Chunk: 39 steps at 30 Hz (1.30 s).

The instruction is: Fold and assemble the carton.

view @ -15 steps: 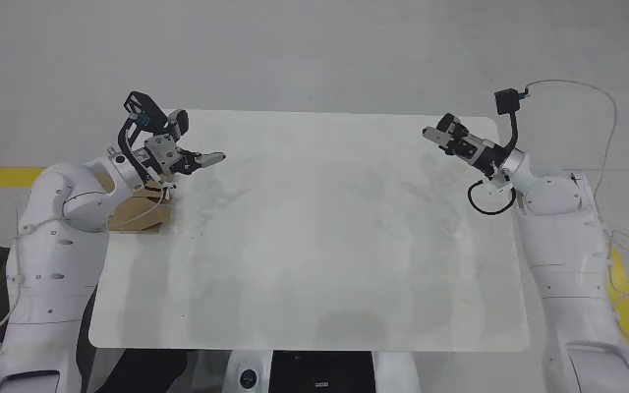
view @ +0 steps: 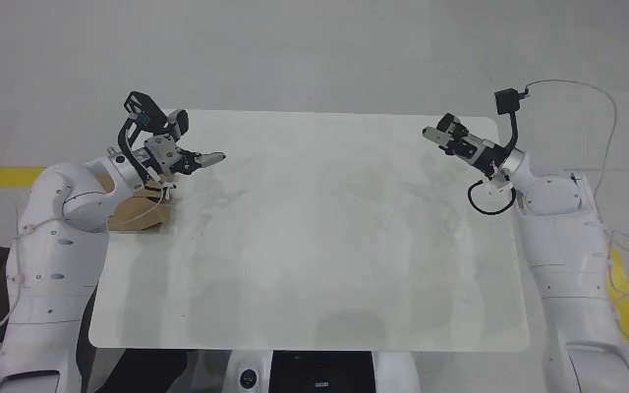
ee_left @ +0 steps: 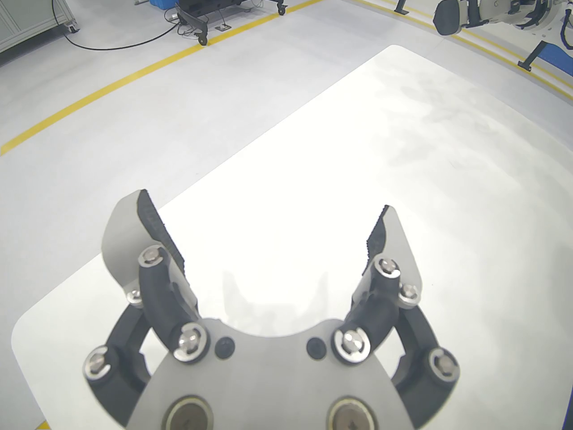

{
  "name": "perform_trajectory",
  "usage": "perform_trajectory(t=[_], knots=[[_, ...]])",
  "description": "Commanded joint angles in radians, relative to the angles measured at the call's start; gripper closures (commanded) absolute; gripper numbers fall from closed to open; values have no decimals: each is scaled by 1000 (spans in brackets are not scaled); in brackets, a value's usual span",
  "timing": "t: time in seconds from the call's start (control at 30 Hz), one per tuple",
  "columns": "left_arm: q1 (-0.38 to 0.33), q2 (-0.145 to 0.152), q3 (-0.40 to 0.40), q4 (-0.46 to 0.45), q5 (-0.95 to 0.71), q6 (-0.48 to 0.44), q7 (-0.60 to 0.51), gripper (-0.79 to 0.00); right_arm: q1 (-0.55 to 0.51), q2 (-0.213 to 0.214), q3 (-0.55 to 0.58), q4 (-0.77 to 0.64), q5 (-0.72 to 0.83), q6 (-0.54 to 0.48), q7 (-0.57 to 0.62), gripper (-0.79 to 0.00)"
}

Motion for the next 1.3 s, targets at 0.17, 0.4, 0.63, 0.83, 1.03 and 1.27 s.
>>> perform_trajectory(t=[0.17, 0.4, 0.63, 0.83, 1.03, 1.27], knots=[[37, 2, -19, -38, 57, 35, 67, -785, 0, 0, 0, 0, 0, 0, 0, -785], [36, 14, -65, 12, -165, 48, -65, -785, 0, 0, 0, 0, 0, 0, 0, -785], [-33, 39, -100, 118, -455, 43, -365, -785, 0, 0, 0, 0, 0, 0, 0, -785], [-114, 69, -123, 248, -673, 17, -616, -785, 0, 0, 0, 0, 0, 0, 0, -785], [-190, 91, -132, 379, -801, 108, -718, -785, 0, 0, 0, 0, 0, 0, 0, -785], [-295, 121, -134, 549, -840, 171, -781, -785, 0, 0, 0, 0, 0, 0, 0, -785]])
